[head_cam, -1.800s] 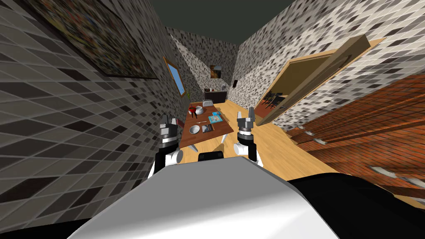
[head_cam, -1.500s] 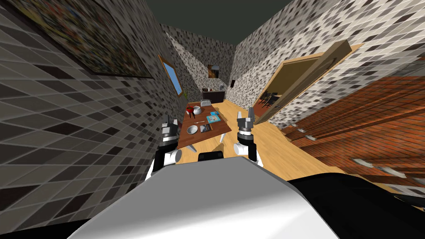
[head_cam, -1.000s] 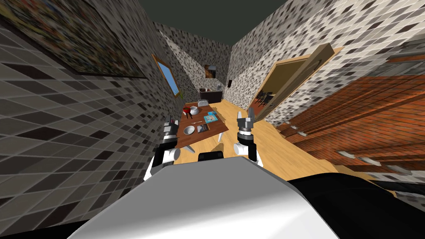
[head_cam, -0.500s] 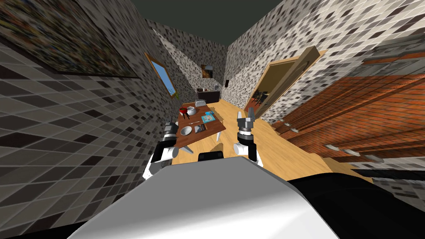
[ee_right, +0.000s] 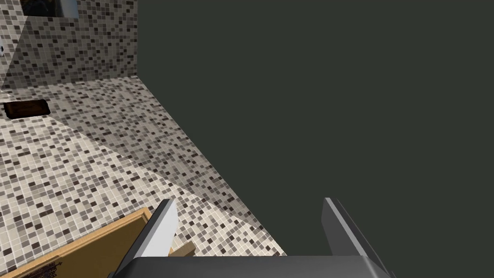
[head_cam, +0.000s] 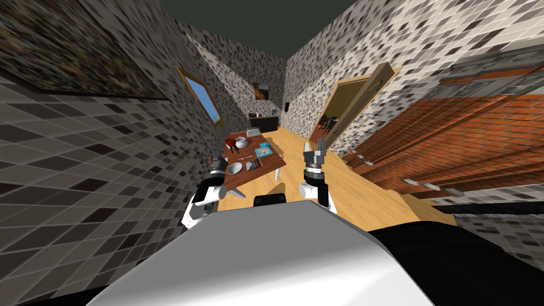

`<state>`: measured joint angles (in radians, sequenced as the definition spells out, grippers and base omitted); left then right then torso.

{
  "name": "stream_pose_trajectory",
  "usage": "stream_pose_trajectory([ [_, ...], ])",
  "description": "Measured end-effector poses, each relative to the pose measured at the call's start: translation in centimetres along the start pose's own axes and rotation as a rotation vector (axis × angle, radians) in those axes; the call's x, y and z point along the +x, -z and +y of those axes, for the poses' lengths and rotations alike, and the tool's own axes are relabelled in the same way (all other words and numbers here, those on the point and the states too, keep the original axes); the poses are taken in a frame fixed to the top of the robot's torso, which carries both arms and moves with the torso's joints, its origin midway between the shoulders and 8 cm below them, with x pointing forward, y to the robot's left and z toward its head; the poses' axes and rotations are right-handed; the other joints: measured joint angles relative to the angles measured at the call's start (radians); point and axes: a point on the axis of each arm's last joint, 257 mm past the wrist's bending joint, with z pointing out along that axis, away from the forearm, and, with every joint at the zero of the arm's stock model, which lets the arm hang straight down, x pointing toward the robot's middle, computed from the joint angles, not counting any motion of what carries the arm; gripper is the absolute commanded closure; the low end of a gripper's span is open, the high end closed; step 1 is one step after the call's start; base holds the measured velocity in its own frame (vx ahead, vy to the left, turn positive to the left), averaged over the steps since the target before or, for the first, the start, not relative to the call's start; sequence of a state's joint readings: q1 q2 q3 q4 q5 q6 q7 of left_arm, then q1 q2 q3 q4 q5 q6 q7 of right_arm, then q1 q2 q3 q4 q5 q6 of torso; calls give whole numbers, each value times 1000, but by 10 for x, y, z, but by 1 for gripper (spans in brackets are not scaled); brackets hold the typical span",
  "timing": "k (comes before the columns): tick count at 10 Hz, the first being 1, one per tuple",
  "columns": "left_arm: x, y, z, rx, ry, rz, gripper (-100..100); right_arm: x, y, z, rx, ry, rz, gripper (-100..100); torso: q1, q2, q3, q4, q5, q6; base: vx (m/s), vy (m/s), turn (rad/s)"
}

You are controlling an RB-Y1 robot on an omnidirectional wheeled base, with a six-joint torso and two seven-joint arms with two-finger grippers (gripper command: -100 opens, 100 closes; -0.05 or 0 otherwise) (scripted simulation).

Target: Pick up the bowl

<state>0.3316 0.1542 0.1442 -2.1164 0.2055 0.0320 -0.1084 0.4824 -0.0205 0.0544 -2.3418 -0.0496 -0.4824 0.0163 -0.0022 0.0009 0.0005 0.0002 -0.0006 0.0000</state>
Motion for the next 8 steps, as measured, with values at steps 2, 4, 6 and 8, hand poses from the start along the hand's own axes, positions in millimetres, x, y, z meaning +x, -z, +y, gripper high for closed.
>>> stream_pose_trajectory([
  [2,-8,-4,18,-52,2,-6,-100,0,0,0,0,0,0,0,0,0,0,0,0,0,-5,-40,-70],
  [4,-13,-7,32,-102,4,-14,-100,0,0,0,0,0,0,0,0,0,0,0,0,0,-5,-34,-86],
  [6,-24,-11,49,-157,5,-22,-100,0,0,0,0,0,0,0,1,0,0,0,0,0,-3,-27,-71],
  [8,-33,-13,66,-213,7,-32,-100,0,0,0,0,0,0,0,1,0,0,0,0,0,-4,-28,-84],
])
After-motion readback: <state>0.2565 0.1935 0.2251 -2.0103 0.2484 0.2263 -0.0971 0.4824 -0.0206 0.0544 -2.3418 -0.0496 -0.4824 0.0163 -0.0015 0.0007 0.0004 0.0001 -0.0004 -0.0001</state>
